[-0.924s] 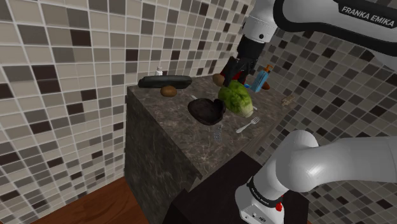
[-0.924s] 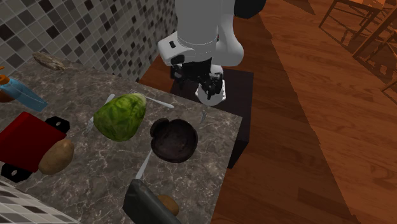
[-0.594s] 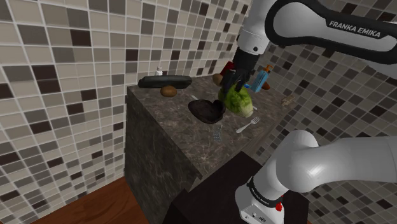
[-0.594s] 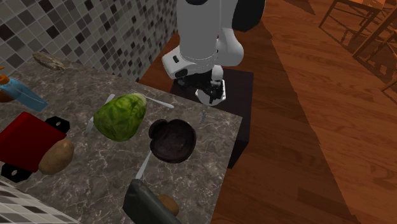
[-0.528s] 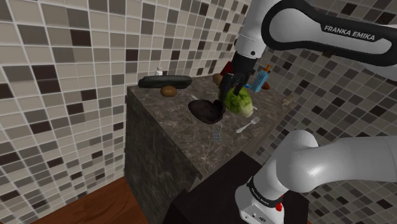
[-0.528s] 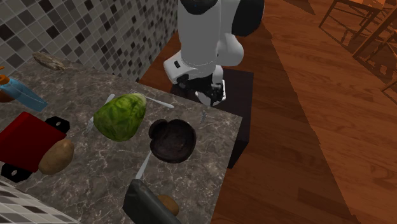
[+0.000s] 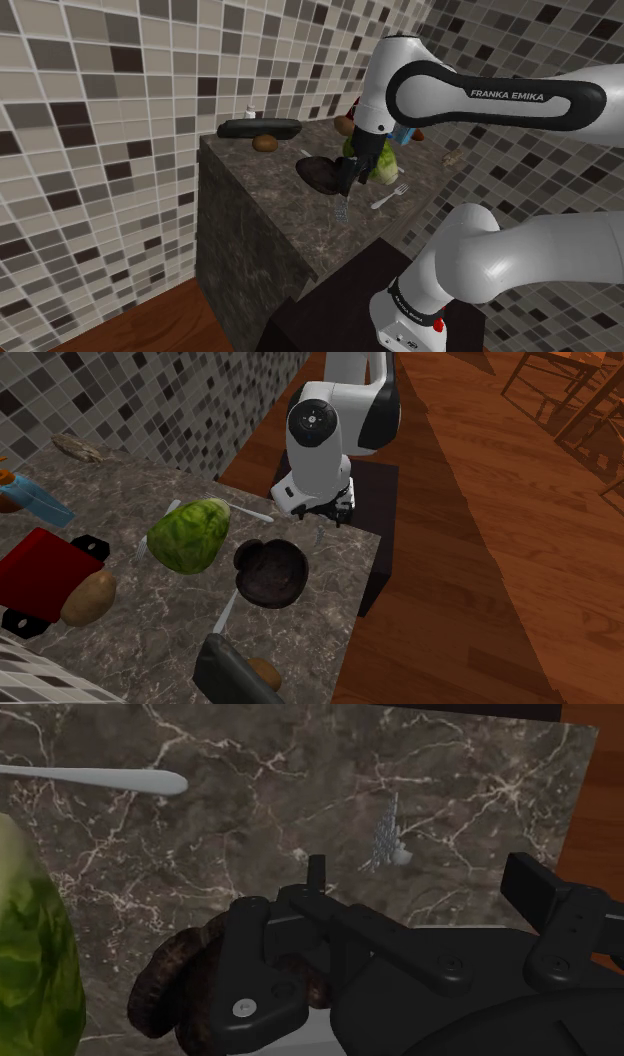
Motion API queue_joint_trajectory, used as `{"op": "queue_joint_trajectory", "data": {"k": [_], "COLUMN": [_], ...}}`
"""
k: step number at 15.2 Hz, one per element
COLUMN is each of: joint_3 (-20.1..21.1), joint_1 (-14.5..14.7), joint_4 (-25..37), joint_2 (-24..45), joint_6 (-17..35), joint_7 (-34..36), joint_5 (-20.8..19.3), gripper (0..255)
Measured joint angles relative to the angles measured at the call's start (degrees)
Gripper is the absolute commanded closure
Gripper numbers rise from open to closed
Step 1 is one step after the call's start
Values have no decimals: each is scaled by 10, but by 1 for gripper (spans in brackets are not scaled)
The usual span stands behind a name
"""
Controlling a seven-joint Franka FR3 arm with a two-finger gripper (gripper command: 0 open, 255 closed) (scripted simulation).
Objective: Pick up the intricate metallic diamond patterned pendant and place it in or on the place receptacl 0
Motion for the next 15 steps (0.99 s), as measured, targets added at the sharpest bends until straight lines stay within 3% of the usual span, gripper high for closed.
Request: {"op": "queue_joint_trajectory", "data": {"k": [7,13,14,15], "joint_3": [1,0,0,0], "joint_1": [2,1,1,1], "joint_4": [-51,-56,-56,-56], "joint_2": [3,2,2,2], "joint_6": [52,56,56,56], "joint_7": [0,-1,-1,-1], "joint_5": [2,1,1,1], "gripper": [0,0,255,255]}}
